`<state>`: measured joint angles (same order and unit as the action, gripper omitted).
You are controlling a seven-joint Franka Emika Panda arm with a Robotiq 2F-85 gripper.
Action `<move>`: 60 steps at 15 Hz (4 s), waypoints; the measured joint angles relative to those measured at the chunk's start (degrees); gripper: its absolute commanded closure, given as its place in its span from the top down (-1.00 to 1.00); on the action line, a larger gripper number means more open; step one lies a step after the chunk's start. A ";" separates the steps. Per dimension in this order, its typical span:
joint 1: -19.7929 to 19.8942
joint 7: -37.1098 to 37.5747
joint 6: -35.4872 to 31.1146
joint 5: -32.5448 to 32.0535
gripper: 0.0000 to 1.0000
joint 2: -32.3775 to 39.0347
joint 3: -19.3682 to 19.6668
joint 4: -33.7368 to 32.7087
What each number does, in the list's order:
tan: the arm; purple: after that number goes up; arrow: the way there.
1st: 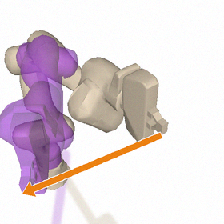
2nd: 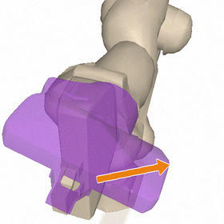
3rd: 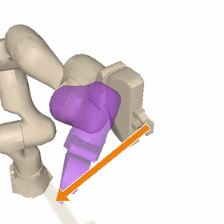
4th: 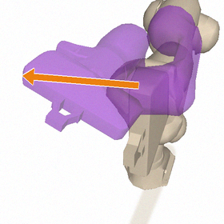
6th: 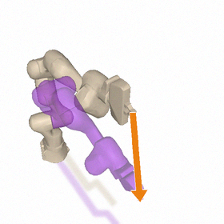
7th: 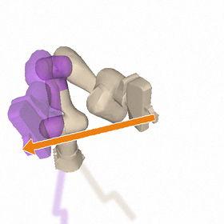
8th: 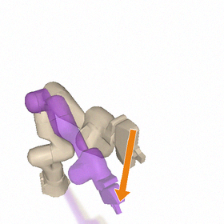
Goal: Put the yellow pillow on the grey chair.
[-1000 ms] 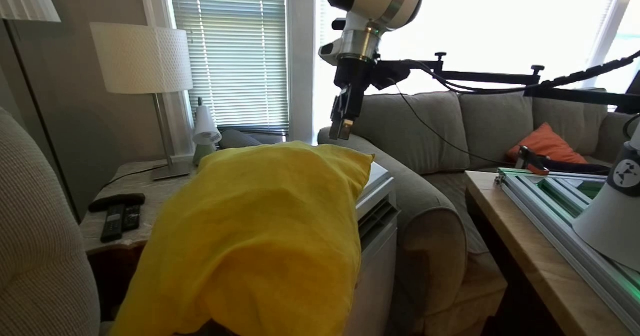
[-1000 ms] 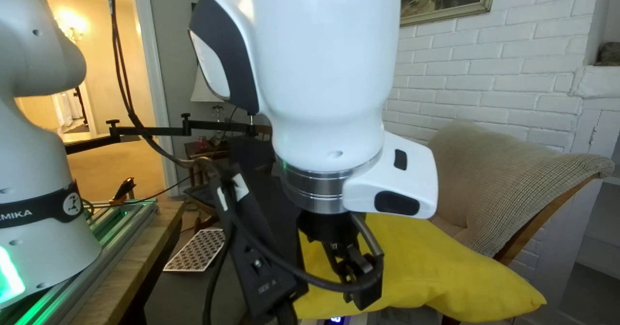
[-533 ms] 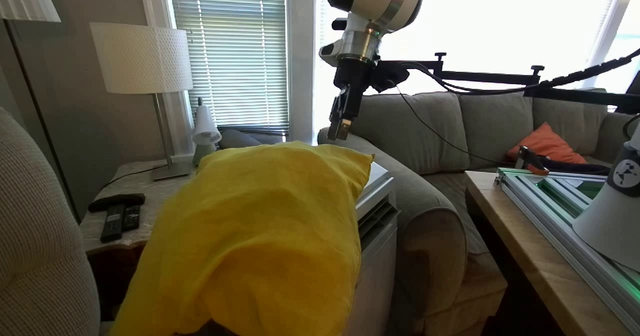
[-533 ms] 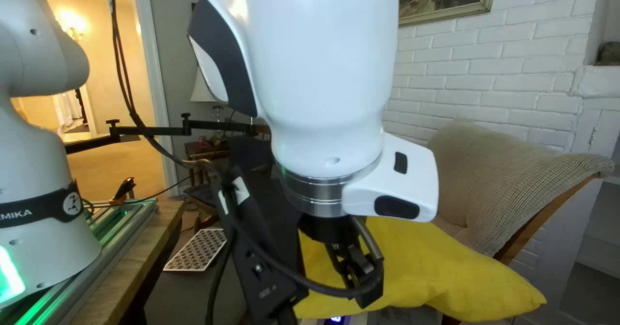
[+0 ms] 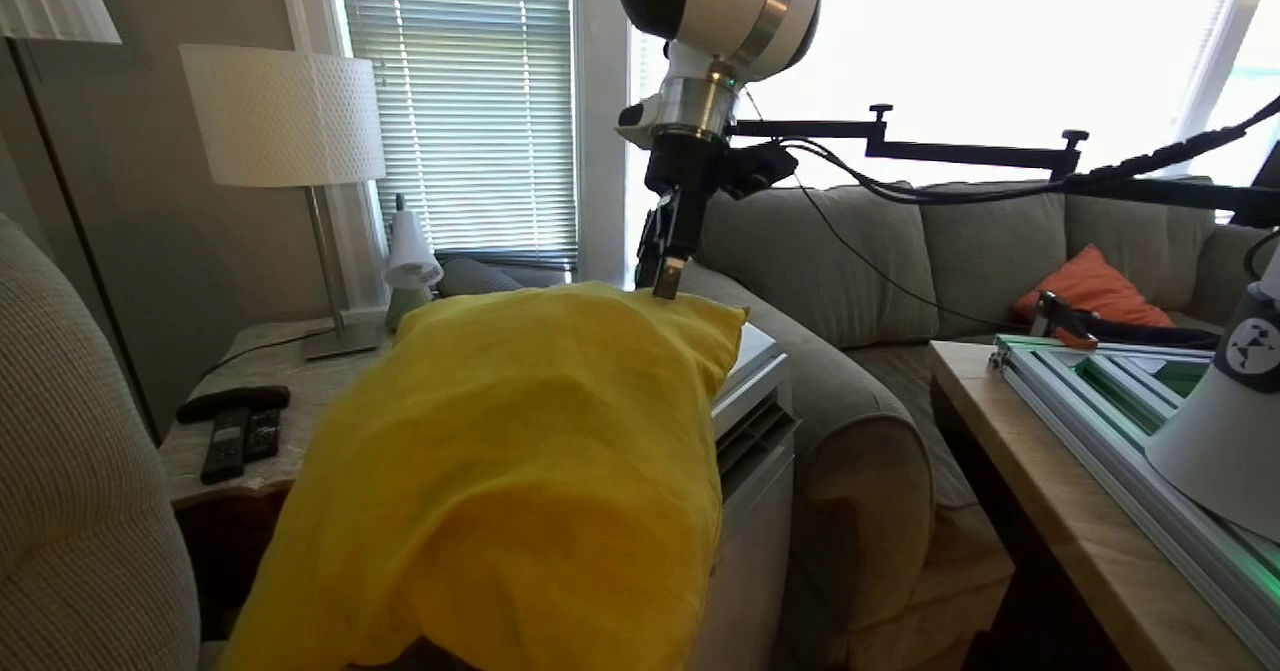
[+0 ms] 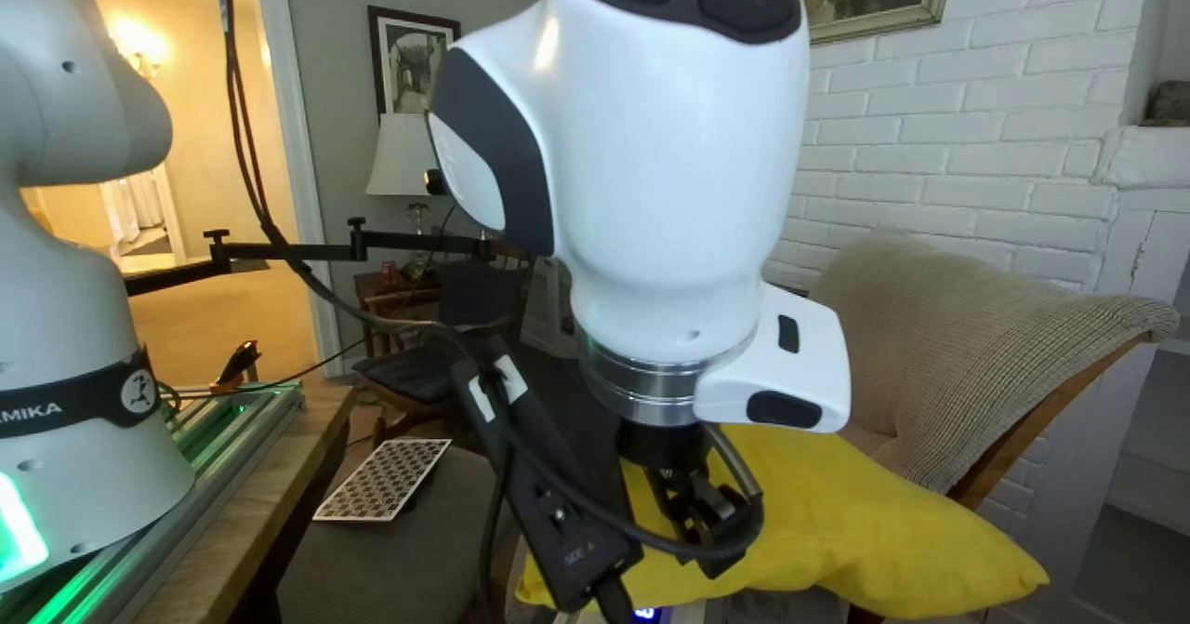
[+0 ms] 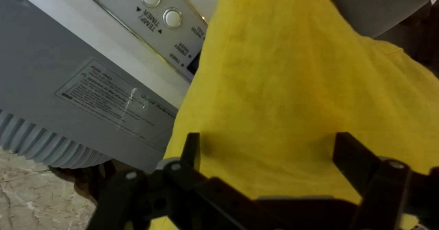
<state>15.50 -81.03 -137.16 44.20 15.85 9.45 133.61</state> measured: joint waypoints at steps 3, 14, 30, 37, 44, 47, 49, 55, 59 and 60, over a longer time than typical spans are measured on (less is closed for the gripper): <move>-0.03 0.10 -0.04 -0.28 0.47 2.53 -0.80 -1.06; -0.02 -0.02 -0.06 -0.58 -0.98 5.98 -2.73 -4.49; -7.57 -3.99 2.60 -8.72 -0.96 -5.92 -9.73 -19.34; -8.30 -9.73 7.67 -9.01 -0.96 -2.61 -11.76 -29.90; -10.93 -12.99 11.14 -9.38 -0.96 1.08 -15.45 -37.38; -12.29 -14.30 11.75 -10.09 -0.96 2.87 -16.86 -40.33; -13.35 -14.50 11.76 -11.49 -0.96 4.37 -17.78 -42.50; -14.94 -14.51 11.70 -13.43 -0.96 10.46 -19.89 -49.74; -14.99 -14.46 11.68 -13.43 -0.22 14.55 -21.39 -54.04; -15.02 -14.34 11.68 -13.43 -0.09 15.25 -21.67 -54.97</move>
<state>0.48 -95.37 -125.48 30.78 31.10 -12.22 78.65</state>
